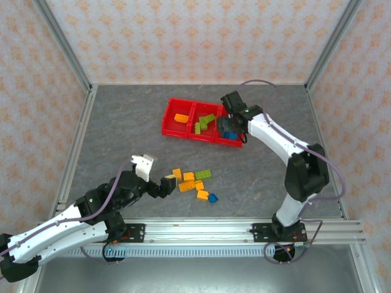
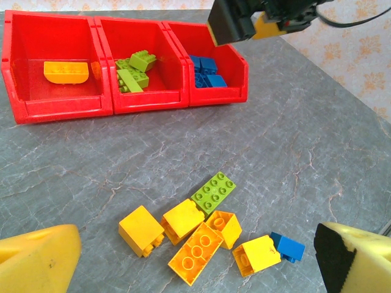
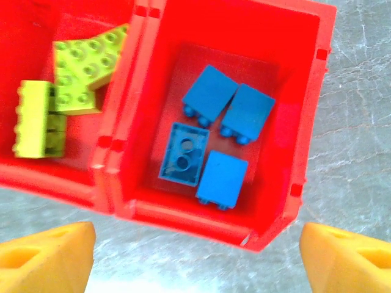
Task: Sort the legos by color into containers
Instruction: Place the lego in the container, then pick up the lego from the bottom-center of the table.
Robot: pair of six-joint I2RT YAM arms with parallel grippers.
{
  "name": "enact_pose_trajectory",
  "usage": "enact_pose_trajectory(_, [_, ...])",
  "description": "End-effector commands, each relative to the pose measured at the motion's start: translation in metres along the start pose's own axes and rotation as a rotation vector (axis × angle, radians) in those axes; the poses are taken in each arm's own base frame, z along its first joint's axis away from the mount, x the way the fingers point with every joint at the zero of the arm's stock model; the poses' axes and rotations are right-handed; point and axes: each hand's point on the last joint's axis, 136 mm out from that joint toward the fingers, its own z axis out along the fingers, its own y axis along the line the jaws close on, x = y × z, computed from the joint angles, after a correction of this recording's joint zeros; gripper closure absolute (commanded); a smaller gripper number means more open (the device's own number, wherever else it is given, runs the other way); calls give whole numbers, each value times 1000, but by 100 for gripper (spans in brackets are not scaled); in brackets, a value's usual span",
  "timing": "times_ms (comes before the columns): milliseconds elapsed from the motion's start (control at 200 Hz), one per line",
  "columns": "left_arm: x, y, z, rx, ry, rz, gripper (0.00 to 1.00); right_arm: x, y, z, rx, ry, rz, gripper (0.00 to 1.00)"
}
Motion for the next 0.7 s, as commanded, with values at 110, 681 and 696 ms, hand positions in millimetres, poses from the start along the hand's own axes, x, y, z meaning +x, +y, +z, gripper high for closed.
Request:
enact_pose_trajectory(110, [-1, 0, -1, 0, -11, -15, 1, 43, 31, -50, -135, 4, 27, 6])
enact_pose_trajectory(681, [-3, 0, -3, 8, -20, -14, 1, 254, 69, -39, -164, 382, -447, 8])
enact_pose_trajectory(696, [-3, 0, -4, 7, -22, -15, 1, 256, 69, -39, -158, 386, -450, 8])
